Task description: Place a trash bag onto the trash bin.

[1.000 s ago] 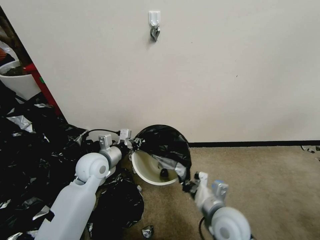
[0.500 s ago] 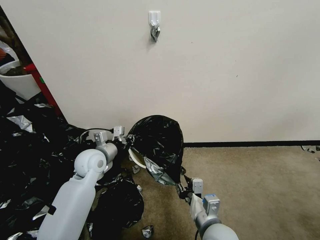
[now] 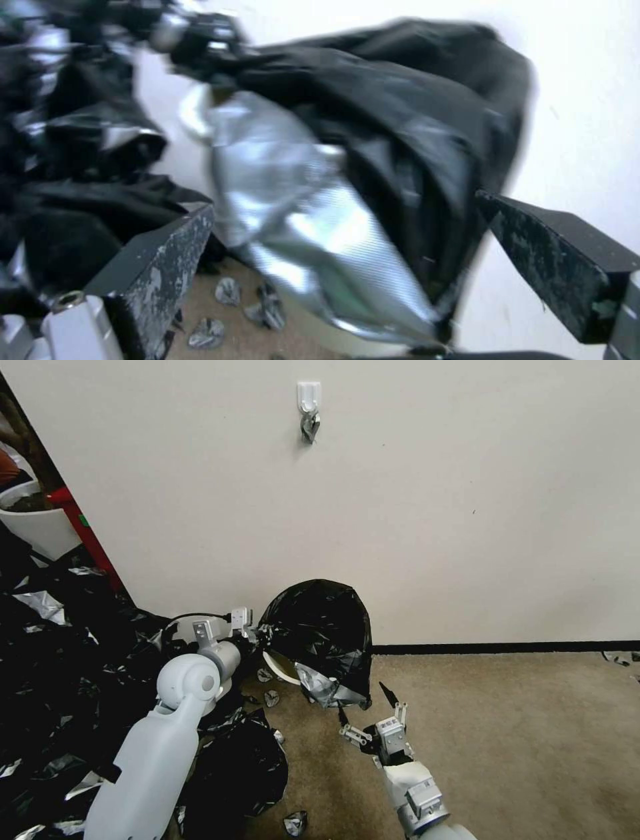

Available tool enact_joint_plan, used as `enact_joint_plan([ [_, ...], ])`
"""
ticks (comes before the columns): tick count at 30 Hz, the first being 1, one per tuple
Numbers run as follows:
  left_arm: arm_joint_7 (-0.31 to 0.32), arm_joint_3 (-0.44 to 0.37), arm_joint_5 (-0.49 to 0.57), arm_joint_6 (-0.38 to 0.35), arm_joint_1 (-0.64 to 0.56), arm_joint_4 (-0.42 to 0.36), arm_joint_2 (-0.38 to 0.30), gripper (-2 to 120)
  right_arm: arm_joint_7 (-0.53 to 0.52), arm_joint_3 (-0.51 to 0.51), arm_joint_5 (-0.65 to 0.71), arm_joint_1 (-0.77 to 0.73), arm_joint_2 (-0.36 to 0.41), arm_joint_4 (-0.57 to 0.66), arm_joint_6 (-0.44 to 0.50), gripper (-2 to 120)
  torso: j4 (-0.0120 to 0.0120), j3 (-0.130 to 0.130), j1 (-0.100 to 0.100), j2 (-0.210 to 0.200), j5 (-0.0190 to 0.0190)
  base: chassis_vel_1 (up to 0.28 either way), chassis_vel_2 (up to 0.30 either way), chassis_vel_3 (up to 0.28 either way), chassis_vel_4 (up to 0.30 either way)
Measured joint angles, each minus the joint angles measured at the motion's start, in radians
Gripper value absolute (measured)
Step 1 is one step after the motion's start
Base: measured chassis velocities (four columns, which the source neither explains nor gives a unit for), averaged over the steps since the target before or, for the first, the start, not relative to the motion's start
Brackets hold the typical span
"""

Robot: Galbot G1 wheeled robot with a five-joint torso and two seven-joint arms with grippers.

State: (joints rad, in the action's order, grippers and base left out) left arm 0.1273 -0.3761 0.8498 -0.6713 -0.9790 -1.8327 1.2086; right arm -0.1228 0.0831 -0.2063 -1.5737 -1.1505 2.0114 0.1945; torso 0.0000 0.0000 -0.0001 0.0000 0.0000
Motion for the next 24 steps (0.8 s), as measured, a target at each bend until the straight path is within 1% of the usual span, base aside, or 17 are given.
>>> enact_joint_plan([
  [3, 0.01, -0.004, 0.022, -0.009, -0.007, -0.015, 0.002, 2, 0.04, 0.016, -0.075, 0.017, -0.012, -0.02, 0.023, 100, 0.0, 0.0, 0.0, 0.0, 0.0, 0.0, 0.0, 0.0, 0.0],
  [5, 0.014, -0.005, 0.029, -0.012, -0.011, -0.021, 0.002, 2, 0.042, 0.018, -0.082, 0.026, -0.015, -0.025, 0.023, 100, 0.0001, 0.0, 0.0, 0.0, 0.0, 0.0, 0.0, 0.0, 0.0],
  [8, 0.02, -0.007, 0.04, -0.015, -0.018, -0.033, 0.006, 2, 0.043, 0.018, -0.086, 0.041, -0.021, -0.03, 0.014, 95, 0.0001, 0.0, 0.0, 0.0, 0.0, 0.0, 0.0, 0.0, 0.0],
  [9, 0.023, -0.008, 0.044, -0.016, -0.02, -0.036, 0.009, 2, 0.042, 0.016, -0.086, 0.047, -0.023, -0.032, 0.005, 89, 0.0001, 0.0, 0.0, 0.0, 0.0, 0.0, 0.0, 0.0, 0.0],
  [10, 0.023, -0.008, 0.044, -0.016, -0.02, -0.036, 0.009, 2, 0.042, 0.016, -0.086, 0.047, -0.023, -0.032, 0.005, 89, 0.0001, 0.0, 0.0, 0.0, 0.0, 0.0, 0.0, 0.0, 0.0],
  [11, 0.026, -0.009, 0.049, -0.018, -0.02, -0.037, 0.011, 2, 0.041, 0.013, -0.086, 0.051, -0.026, -0.033, -0.003, 86, 0.0, 0.0, 0.0, 0.0, 0.0, 0.0, 0.0, 0.0, 0.0],
  [13, 0.033, -0.011, 0.057, -0.019, -0.02, -0.039, 0.013, 2, 0.039, 0.003, -0.082, 0.053, -0.029, -0.033, -0.017, 74, 0.0, 0.0, 0.0, 0.0, 0.0, 0.0, 0.0, 0.0, 0.0],
  [14, 0.033, -0.011, 0.057, -0.019, -0.02, -0.039, 0.013, 2, 0.039, 0.003, -0.082, 0.053, -0.029, -0.033, -0.017, 74, 0.0, 0.0, 0.0, 0.0, 0.0, 0.0, 0.0, 0.0, 0.0],
  [15, 0.037, -0.013, 0.064, -0.02, -0.02, -0.04, 0.015, 2, 0.037, -0.004, -0.078, 0.053, -0.031, -0.034, -0.022, 69, 0.0, 0.0, 0.0, 0.0, 0.0, 0.0, 0.0, 0.0, 0.0],
  [16, 0.041, -0.014, 0.07, -0.02, -0.02, -0.04, 0.015, 2, 0.036, -0.008, -0.077, 0.053, -0.032, -0.034, -0.023, 64, 0.0, 0.0, 0.0, 0.0, 0.0, 0.0, 0.0, 0.0, 0.0],
  [17, 0.041, -0.014, 0.07, -0.02, -0.02, -0.04, 0.015, 2, 0.036, -0.008, -0.077, 0.053, -0.032, -0.034, -0.023, 64, 0.0, 0.0, 0.0, 0.0, 0.0, 0.0, 0.0, 0.0, 0.0],
  [19, 0.048, -0.018, 0.08, -0.021, -0.018, -0.04, 0.016, 2, 0.033, -0.017, -0.064, 0.052, -0.036, -0.035, -0.021, 54, 0.0, 0.0, 0.0, 0.0, 0.0, 0.0, 0.0, 0.0, 0.0],
  [20, 0.048, -0.018, 0.08, -0.021, -0.018, -0.04, 0.016, 2, 0.033, -0.017, -0.064, 0.052, -0.036, -0.035, -0.021, 54, 0.0, 0.0, 0.0, 0.0, 0.0, 0.0, 0.0, 0.0, 0.0],
  [22, 0.052, -0.018, 0.087, -0.022, -0.016, -0.04, 0.016, 2, 0.032, -0.029, -0.038, 0.051, -0.037, -0.033, -0.014, 42, 0.0, 0.0, 0.0, 0.0, -0.0001, 0.0, 0.0, 0.0, 0.0],
  [23, 0.052, -0.018, 0.087, -0.022, -0.016, -0.04, 0.016, 2, 0.032, -0.029, -0.038, 0.051, -0.037, -0.033, -0.014, 42, 0.0, 0.0, 0.0, 0.0, -0.0001, 0.0, 0.0, 0.0, 0.0],
  [24, 0.054, -0.018, 0.09, -0.022, -0.015, -0.04, 0.016, 2, 0.033, -0.035, -0.023, 0.052, -0.038, -0.033, -0.01, 37, 0.0, 0.0, 0.0, 0.0, -0.0001, 0.0, 0.0, 0.0, 0.0],
])
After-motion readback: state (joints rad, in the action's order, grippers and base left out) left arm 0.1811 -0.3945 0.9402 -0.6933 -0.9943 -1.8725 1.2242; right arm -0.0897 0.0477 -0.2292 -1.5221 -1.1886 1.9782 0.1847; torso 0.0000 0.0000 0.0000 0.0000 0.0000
